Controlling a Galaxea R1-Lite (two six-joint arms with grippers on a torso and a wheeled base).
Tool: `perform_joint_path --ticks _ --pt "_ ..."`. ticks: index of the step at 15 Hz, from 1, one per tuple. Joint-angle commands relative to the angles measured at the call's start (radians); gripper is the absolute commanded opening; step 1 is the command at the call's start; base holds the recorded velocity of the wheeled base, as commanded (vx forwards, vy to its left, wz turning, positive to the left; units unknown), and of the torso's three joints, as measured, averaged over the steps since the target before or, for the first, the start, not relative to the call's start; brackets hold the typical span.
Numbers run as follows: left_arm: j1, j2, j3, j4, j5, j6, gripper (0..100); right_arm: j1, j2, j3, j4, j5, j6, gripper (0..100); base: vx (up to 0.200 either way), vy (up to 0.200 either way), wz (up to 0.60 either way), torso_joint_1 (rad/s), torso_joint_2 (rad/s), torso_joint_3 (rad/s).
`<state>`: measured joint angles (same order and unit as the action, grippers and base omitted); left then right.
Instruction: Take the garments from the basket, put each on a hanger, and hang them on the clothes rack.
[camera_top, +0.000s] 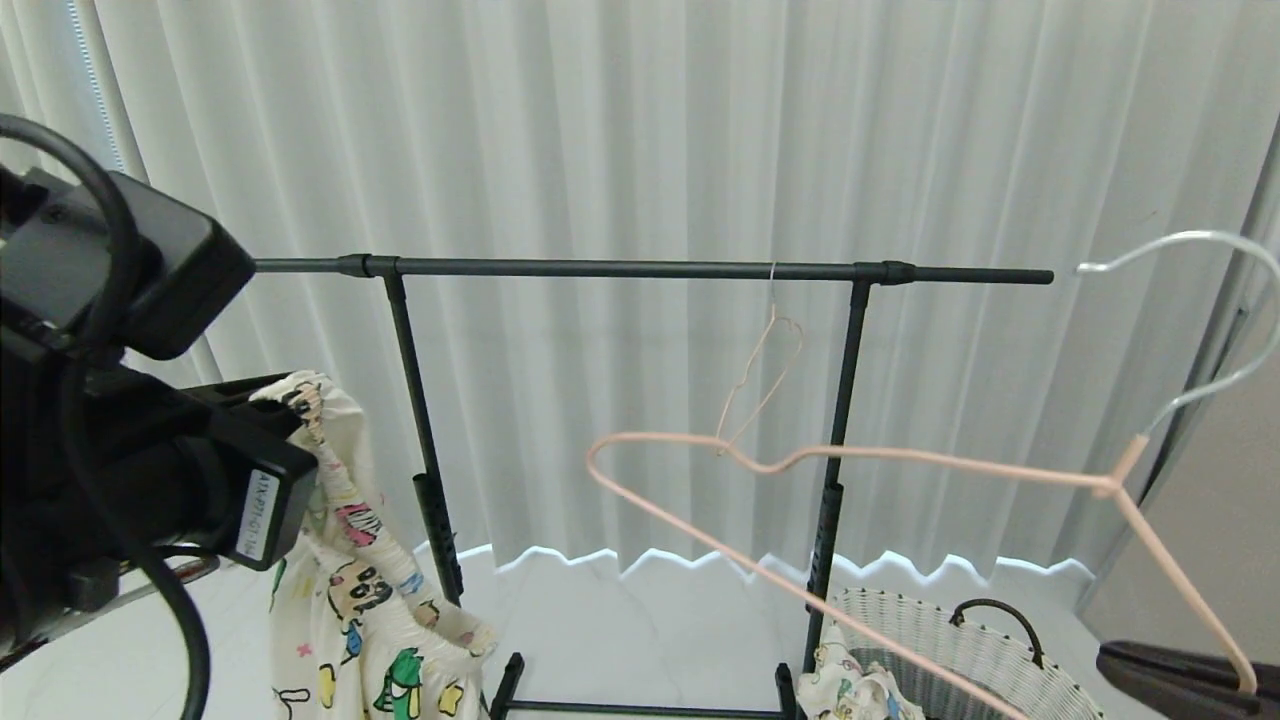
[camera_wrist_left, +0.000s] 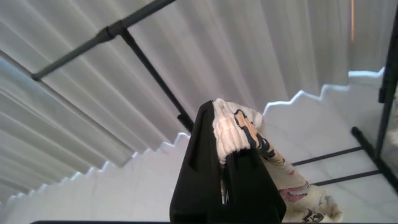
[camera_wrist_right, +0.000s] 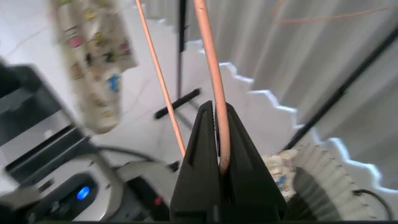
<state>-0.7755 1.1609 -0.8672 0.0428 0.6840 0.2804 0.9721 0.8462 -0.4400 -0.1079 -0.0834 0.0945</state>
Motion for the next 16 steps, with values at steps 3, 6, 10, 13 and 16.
perform_joint_path --ticks 3,6,10,13,16 --pt "-0.007 0.181 -0.042 0.003 0.003 -0.228 0 0.062 0.011 0.032 -0.001 0.001 0.027 0 0.000 0.000 0.00 0.000 0.00 0.000" --pt "-0.021 0.287 -0.088 0.005 0.003 -0.349 0 0.060 0.042 0.043 -0.003 0.002 0.039 0 0.000 0.000 0.00 0.000 0.00 0.000" --pt "-0.053 0.349 -0.099 0.005 0.002 -0.411 0 0.056 0.111 0.053 -0.021 0.002 0.087 0 0.000 0.000 0.00 0.000 0.00 0.000" --pt "-0.096 0.350 -0.099 0.005 0.002 -0.417 0 0.051 0.154 0.063 -0.064 0.004 0.105 0 0.000 0.000 0.00 0.000 0.00 0.000" --pt "-0.123 0.364 -0.101 0.005 0.002 -0.418 0 0.051 0.191 0.063 -0.116 0.004 0.106 0 0.000 0.000 0.00 0.000 0.00 0.000"
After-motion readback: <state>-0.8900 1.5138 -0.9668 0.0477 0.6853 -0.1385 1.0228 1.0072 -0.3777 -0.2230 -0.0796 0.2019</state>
